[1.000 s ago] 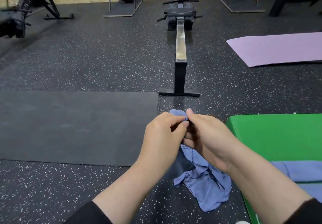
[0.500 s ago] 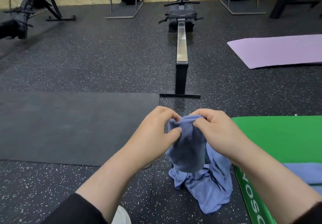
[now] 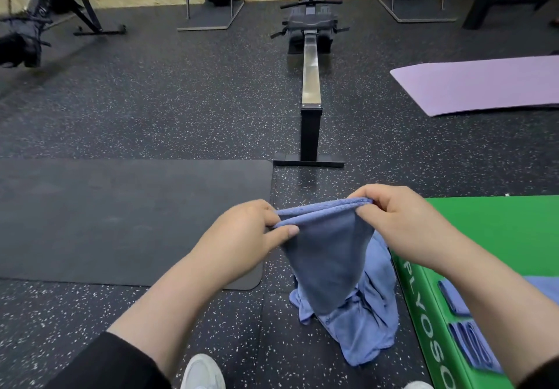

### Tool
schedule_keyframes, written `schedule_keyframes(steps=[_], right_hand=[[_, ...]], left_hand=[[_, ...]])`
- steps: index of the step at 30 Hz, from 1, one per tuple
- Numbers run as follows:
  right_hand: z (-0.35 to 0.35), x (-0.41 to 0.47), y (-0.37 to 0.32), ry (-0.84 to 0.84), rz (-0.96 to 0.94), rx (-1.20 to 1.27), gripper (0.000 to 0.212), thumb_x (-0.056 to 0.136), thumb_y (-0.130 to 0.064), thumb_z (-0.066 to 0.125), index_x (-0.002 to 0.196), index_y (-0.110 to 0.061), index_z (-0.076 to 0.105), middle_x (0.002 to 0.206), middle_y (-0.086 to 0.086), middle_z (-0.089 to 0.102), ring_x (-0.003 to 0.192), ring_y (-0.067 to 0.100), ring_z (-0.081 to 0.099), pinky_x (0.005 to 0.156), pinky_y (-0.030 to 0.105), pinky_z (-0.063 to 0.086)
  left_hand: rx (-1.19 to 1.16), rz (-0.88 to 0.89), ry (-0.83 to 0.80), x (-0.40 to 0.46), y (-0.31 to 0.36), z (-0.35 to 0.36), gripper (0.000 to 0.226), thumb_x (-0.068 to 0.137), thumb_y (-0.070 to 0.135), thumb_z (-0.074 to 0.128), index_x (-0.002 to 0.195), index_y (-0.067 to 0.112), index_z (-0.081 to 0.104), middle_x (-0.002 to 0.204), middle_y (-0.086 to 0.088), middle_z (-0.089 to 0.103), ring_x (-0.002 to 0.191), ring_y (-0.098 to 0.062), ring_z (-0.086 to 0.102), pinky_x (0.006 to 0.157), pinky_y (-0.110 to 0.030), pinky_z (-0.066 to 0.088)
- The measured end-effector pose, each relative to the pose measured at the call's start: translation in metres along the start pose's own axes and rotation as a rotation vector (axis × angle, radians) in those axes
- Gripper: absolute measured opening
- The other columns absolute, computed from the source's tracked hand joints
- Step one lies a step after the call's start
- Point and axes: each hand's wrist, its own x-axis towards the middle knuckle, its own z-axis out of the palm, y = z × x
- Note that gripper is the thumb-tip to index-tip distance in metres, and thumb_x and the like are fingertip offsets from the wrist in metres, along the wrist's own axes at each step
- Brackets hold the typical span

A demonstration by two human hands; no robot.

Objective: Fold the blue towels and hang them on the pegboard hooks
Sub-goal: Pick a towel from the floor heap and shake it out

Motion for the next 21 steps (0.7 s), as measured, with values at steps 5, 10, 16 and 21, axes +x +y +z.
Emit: schedule_keyframes(steps=[5, 10, 16, 21], right_hand=[[-0.002, 0.004, 0.012, 0.044, -0.018, -0.006, 0.019, 0.098, -0.017, 0.058, 0.090, -0.028, 0.071, 0.068, -0.006, 0.066, 0.060, 0.011, 0.050, 0.066, 0.031, 0.046], [-0.003, 0.006, 0.009, 0.098, -0.022, 0.015, 0.016, 0.097, -0.019, 0.060, 0.088, -0.026, 0.071, 0.061, 0.002, 0.057, 0.052, 0.005, 0.037, 0.054, 0.026, 0.034], [-0.002, 0.005, -0.003, 0.178, -0.002, 0.095, 0.017, 0.093, -0.013, 0.058, 0.078, -0.017, 0.064, 0.058, -0.010, 0.049, 0.053, 0.005, 0.037, 0.052, 0.022, 0.032], [0.001, 0.006, -0.011, 0.235, 0.020, 0.186, 0.017, 0.093, -0.014, 0.053, 0.078, -0.008, 0.057, 0.065, -0.001, 0.046, 0.062, 0.014, 0.039, 0.061, 0.035, 0.034]], left_hand=[[-0.081, 0.039, 0.240, 0.001, 0.006, -0.003, 0.028, 0.092, 0.039, 0.069, 0.074, 0.018, 0.065, 0.075, 0.007, 0.059, 0.074, -0.013, 0.053, 0.069, -0.029, 0.041], [-0.244, -0.028, 0.372, 0.002, 0.011, -0.008, 0.027, 0.084, 0.030, 0.078, 0.068, 0.020, 0.059, 0.054, 0.008, 0.050, 0.058, -0.006, 0.047, 0.053, -0.018, 0.035], [-0.512, -0.033, 0.378, -0.002, 0.018, -0.014, 0.025, 0.090, 0.019, 0.071, 0.095, 0.035, 0.052, 0.070, 0.012, 0.059, 0.063, -0.001, 0.048, 0.061, -0.012, 0.038], [-0.849, -0.109, 0.291, 0.002, 0.022, -0.011, 0.004, 0.092, 0.019, 0.071, 0.095, 0.020, 0.074, 0.071, 0.008, 0.068, 0.066, -0.005, 0.057, 0.075, -0.028, 0.053]])
